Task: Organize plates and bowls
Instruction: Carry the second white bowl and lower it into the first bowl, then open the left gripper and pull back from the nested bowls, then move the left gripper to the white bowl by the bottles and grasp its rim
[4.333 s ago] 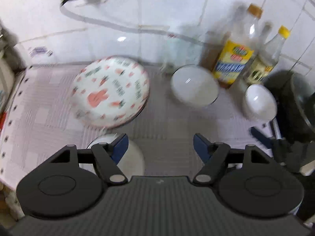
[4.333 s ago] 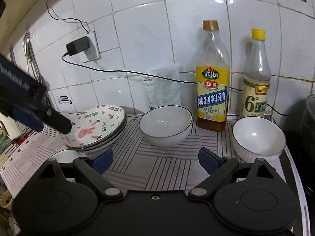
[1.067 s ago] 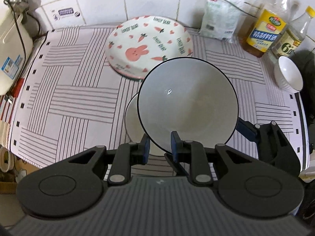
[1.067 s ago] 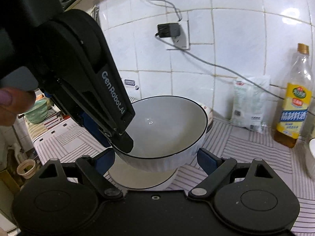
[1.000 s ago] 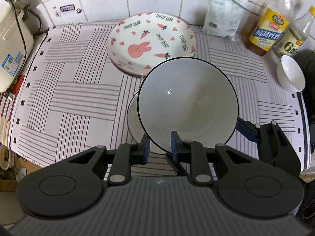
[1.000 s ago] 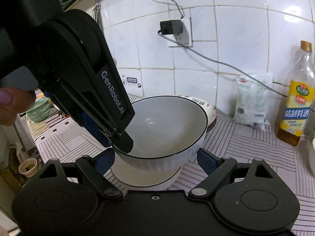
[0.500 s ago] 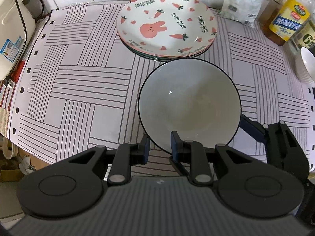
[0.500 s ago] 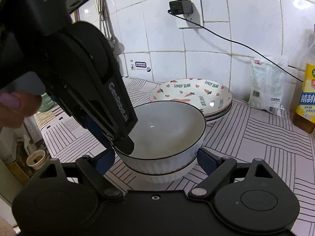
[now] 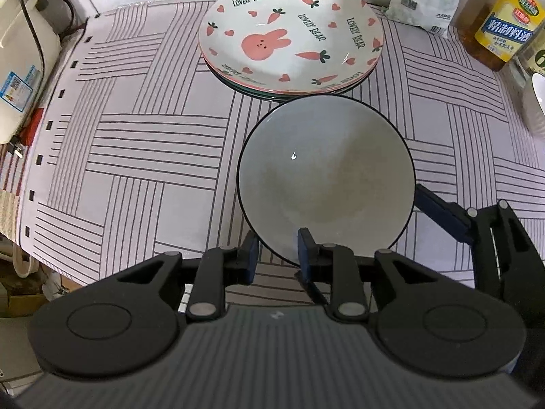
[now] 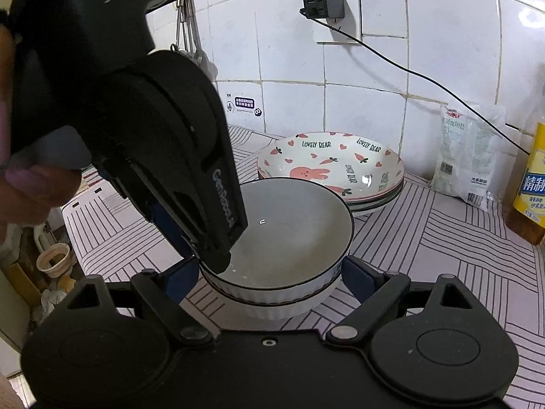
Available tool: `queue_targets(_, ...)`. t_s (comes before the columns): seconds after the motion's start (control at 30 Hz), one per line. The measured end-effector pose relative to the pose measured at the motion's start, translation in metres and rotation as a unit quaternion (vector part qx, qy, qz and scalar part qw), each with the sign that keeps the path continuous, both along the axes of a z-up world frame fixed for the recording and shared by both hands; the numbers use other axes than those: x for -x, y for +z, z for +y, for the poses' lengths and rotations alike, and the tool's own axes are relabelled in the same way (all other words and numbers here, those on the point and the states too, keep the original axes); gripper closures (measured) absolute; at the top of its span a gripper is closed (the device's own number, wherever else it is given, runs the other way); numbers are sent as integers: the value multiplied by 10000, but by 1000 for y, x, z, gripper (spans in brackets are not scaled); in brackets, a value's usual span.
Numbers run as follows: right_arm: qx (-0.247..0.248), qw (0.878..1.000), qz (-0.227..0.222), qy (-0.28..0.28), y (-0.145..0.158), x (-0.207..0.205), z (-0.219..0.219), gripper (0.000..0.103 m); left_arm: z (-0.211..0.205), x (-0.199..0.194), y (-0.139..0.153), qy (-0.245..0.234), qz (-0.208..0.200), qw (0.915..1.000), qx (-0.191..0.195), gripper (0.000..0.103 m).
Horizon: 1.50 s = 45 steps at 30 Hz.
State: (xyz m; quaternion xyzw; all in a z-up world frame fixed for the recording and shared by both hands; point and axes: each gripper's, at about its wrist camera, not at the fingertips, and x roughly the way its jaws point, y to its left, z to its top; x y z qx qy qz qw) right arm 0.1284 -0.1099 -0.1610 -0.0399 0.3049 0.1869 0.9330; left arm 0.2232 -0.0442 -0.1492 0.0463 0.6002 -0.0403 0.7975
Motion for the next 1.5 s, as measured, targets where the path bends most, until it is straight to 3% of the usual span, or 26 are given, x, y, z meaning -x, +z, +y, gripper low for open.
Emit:
queue_targets(0.03,46,10000,12,28,1,2,0,10,-2,2,2,-38,-46,10000,-65,72)
queue_targets(0.1,201,9998,-32,87,5,7,0,10,-7,7,8,-87,-179,9995,-238,52)
queue_targets(0.2,177,9998,-5,-38,12,20,-13,10,-13,16,20,-212,-397,9984,-348,51)
queue_targets(0.4,-217,9968,17,-765,26,51,-56,10,-34,36,46,-500,-680,9959,-324,38)
queue_targets(0.63,-154,9883,-123,-1513,40,81,-101,10,-74,53,64,-1041,-689,9918,-284,34)
queue_targets(0.97,-198,9619,-118,-2723,44,113,-170,10,-140,51,73,-1567,-701,9851,-98,33)
queue_targets(1.27,-266,9512,5,-3075,34,122,-205,6,-190,37,66,-1962,-699,9781,-47,33)
queue_targets(1.5,-184,9464,-138,-3222,17,97,-231,6,-231,26,52,-2065,-896,9743,-44,30)
